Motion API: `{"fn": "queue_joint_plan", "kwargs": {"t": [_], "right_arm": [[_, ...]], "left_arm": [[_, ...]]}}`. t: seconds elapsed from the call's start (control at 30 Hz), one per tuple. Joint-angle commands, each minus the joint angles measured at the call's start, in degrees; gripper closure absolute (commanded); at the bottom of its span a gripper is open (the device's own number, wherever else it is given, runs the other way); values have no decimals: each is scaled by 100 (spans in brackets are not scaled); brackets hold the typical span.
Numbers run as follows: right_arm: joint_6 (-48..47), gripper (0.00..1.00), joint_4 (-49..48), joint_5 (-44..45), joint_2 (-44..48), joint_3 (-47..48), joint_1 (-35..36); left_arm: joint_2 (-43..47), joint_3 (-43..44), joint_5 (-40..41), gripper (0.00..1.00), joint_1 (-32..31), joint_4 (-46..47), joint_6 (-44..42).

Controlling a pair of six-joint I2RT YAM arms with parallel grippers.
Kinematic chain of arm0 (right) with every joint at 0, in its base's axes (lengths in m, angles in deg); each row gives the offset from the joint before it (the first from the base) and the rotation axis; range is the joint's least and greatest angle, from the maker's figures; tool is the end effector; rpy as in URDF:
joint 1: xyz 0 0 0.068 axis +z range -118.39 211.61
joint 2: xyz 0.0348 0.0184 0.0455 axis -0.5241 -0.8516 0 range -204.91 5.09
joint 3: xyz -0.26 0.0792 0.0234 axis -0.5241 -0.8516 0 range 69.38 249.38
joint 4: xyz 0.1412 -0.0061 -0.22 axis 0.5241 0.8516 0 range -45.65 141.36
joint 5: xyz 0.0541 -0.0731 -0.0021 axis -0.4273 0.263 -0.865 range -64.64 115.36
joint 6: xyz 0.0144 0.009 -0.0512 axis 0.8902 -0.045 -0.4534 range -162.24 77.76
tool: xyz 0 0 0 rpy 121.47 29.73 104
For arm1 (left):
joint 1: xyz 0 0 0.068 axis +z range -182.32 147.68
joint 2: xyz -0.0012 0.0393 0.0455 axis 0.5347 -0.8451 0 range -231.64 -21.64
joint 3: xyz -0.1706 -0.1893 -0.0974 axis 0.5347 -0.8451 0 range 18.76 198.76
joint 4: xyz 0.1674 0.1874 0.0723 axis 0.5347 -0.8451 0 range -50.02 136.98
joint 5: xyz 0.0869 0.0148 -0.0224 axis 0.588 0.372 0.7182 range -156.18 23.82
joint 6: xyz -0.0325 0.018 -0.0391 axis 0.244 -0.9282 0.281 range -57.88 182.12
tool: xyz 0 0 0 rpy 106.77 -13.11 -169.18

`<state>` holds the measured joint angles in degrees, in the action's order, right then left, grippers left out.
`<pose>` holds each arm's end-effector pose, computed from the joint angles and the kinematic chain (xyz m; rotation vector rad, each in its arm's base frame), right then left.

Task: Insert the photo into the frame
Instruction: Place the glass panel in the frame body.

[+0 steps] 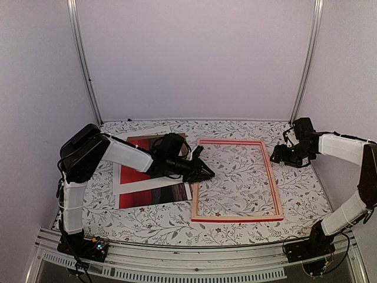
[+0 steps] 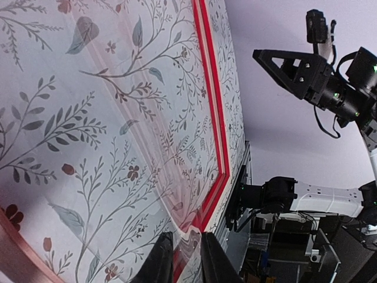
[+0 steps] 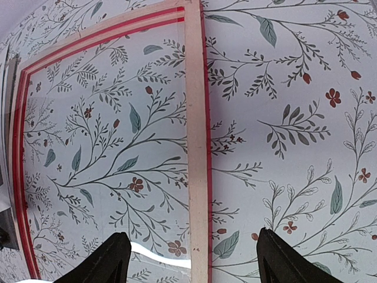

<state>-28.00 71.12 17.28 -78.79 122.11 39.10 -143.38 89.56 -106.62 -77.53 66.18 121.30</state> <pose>0.2875 0.0428 0.2080 0.1003 2.5981 0.3213 0.2977 -0.3327 0.1325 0.2062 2.5531 -1.6715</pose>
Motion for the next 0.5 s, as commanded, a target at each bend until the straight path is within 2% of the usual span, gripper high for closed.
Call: {"fn": "queue_joint_plan", "kwargs": {"t": [0.0, 0.37, 0.47], "right_arm": [[-27, 23, -5, 9, -69, 0, 40], [-25, 23, -14, -1, -92, -17, 42], [-25, 23, -5, 16, -81, -11, 51]], "left_arm": [[217, -28, -124, 81, 0, 164, 7], [194, 65, -225, 99, 24, 251, 95], [240, 61, -257, 100, 29, 333, 164]]}}
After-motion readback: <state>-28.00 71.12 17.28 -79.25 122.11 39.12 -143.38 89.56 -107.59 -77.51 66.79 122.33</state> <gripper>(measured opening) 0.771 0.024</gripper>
